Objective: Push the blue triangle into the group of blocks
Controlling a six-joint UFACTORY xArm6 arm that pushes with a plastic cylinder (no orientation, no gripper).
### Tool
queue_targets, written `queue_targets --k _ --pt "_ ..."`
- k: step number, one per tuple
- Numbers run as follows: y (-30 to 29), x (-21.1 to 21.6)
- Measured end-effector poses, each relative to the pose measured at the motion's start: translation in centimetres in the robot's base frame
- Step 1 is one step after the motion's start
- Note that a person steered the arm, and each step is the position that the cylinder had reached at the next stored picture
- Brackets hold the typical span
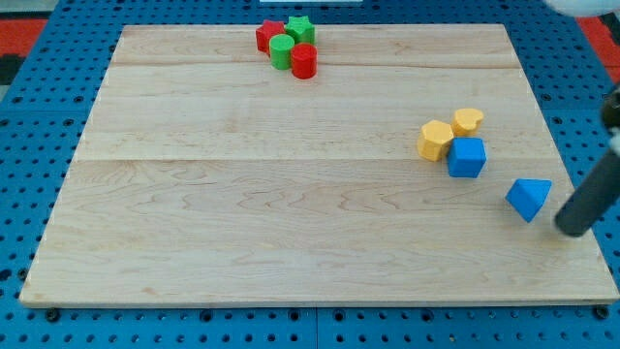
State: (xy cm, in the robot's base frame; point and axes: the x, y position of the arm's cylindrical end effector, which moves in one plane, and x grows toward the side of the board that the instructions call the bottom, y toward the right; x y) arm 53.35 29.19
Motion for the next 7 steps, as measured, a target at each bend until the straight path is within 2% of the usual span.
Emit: queue_targets --k 1,2,4,5,7 --pt "-0.6 -1.3" --pt "-5.0 -1.5" --pt "-11.3 -5.4" --pt "-11.0 -6.4" --pt "-11.7 -3.2"
